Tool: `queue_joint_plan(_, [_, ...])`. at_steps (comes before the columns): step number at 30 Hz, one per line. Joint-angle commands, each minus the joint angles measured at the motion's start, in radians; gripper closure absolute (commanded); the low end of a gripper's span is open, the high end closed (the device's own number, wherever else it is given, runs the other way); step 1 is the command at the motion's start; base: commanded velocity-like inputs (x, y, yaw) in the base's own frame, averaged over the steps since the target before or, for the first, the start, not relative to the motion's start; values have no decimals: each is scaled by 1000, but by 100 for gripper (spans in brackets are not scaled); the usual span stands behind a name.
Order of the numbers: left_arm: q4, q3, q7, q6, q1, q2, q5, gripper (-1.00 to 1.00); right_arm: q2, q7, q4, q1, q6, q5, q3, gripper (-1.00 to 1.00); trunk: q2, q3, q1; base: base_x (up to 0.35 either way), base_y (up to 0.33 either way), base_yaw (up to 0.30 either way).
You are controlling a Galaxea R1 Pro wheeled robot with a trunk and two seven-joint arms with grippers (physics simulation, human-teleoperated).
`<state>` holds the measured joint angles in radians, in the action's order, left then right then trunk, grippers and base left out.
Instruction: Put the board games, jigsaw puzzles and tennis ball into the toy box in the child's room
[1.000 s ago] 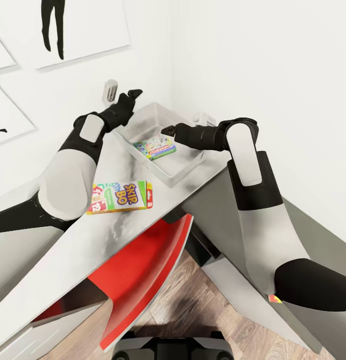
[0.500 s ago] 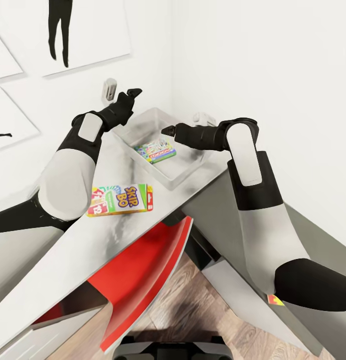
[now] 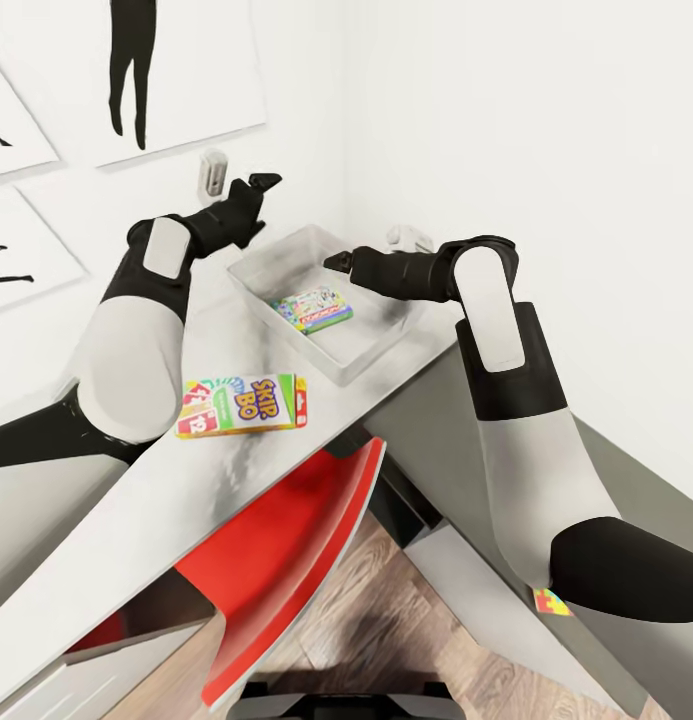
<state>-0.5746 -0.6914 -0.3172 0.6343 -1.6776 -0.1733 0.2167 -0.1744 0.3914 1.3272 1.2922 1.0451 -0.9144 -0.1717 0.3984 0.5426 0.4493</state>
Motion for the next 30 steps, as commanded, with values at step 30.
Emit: queue_joint_plan(30, [-88,-10,-1,89,22,-1,1,-100,0,11,-11,1,2,-9,0,-100,2,-48,1,-42,0,0])
